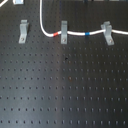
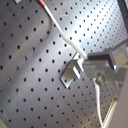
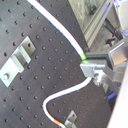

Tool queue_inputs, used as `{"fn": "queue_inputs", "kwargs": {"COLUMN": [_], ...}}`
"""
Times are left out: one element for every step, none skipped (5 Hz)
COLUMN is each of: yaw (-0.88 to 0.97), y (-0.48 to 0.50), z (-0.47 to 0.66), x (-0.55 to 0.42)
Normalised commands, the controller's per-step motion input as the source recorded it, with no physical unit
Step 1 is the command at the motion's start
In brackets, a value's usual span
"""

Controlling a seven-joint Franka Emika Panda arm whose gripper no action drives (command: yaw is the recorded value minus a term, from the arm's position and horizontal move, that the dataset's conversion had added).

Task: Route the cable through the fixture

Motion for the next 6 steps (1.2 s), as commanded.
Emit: {"fn": "queue_inputs", "kwargs": {"yaw": [-0.02, -0.03, 0.08, 0.17, 0.15, 0.05], "y": [0.010, 0.062, 0.260, 0.391, 0.449, 0.519], "z": [0.00, 0.24, 0.30, 0.33, 0.31, 0.34], "x": [-0.013, -0.116, -0.283, -0.436, -0.456, -0.129]}}
